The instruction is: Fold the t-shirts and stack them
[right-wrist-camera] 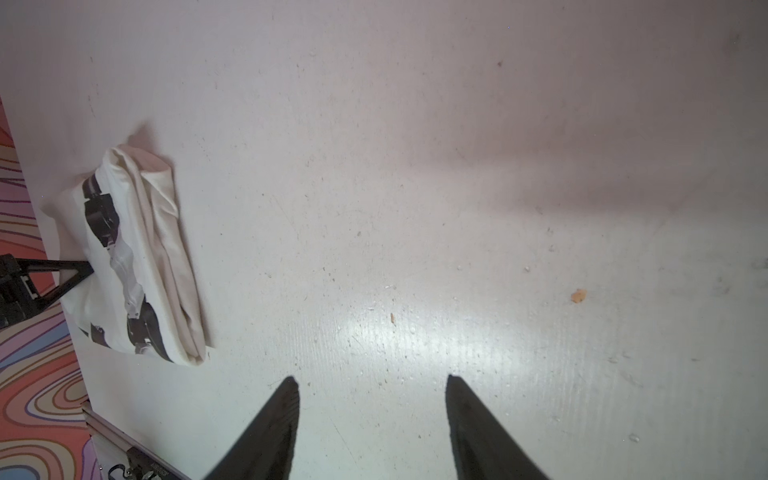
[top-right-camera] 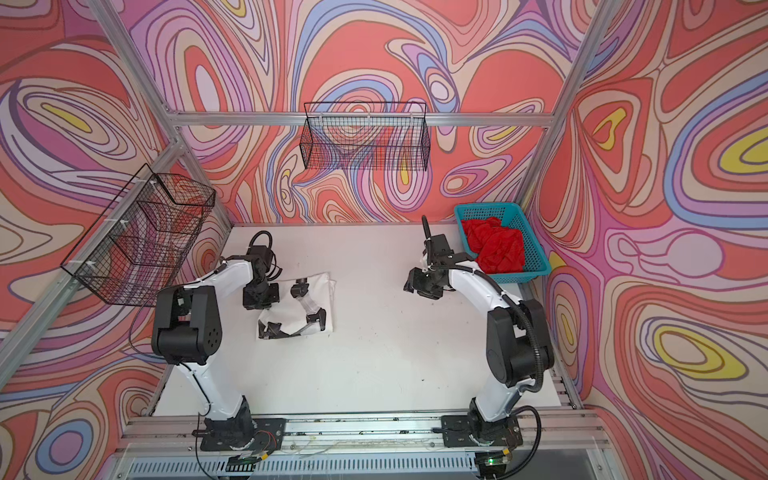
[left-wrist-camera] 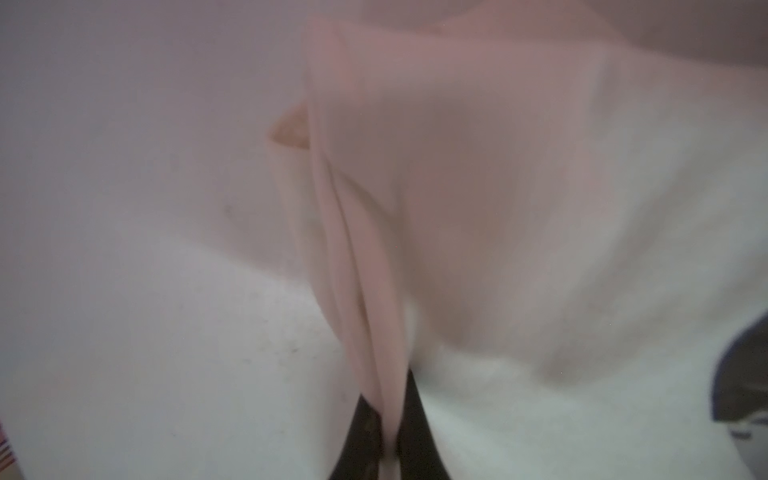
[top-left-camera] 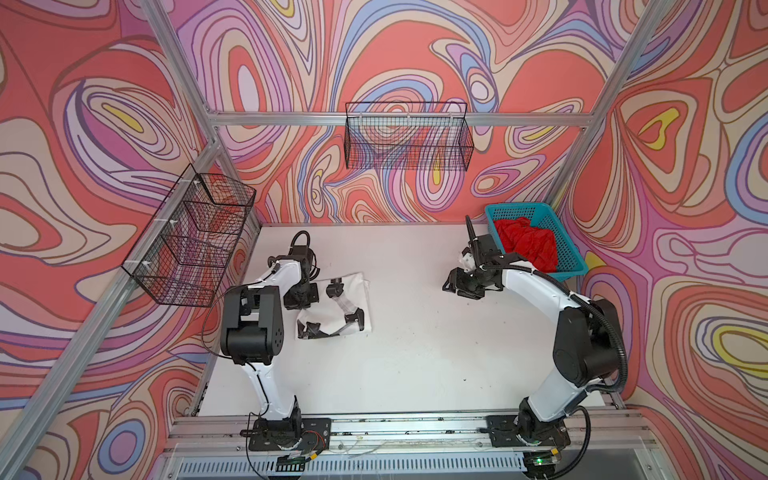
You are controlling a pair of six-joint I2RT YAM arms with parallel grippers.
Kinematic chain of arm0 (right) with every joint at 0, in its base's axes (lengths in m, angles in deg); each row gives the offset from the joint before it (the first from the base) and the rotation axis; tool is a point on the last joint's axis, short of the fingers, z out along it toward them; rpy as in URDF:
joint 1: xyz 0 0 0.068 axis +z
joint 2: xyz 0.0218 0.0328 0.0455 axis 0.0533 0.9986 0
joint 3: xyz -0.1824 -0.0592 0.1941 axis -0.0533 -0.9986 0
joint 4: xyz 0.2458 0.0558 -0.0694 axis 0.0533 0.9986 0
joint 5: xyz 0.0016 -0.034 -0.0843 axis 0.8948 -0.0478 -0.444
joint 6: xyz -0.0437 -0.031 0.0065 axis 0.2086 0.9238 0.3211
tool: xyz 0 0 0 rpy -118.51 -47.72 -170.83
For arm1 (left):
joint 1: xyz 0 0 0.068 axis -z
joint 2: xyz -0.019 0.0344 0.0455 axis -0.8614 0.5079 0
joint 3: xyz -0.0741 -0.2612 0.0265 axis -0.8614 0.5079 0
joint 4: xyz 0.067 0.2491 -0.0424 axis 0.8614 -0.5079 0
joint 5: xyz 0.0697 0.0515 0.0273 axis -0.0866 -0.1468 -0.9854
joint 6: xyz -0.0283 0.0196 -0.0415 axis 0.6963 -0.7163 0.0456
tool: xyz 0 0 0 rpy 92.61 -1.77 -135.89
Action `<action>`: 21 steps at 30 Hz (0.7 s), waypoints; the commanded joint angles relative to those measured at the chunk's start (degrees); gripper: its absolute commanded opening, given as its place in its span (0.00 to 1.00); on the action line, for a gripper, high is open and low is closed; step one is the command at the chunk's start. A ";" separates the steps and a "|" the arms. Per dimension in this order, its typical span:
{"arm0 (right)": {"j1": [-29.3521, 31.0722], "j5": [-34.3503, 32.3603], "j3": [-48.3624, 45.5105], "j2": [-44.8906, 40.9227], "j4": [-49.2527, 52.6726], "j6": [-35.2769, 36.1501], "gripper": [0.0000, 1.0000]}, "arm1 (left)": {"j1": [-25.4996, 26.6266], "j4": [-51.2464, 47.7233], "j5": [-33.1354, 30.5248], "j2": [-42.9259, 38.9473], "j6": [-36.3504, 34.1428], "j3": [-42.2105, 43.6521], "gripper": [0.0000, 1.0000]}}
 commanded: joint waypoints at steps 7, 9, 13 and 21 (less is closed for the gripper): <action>-0.01 2.00 0.77 0.24 1.59 2.34 0.60 | -5.73 -3.14 -19.90 2.80 -6.52 -6.04 0.00; -0.07 2.24 0.83 0.54 1.99 2.81 0.60 | -6.63 -2.57 -21.60 3.41 -7.53 -6.66 0.00; 0.02 2.75 0.68 0.92 2.21 3.48 0.60 | -8.07 -0.50 -25.05 4.90 -9.79 -7.68 0.00; -0.07 4.00 0.85 2.39 2.59 4.63 0.60 | -9.17 -0.53 -28.35 8.08 -11.81 -12.52 0.00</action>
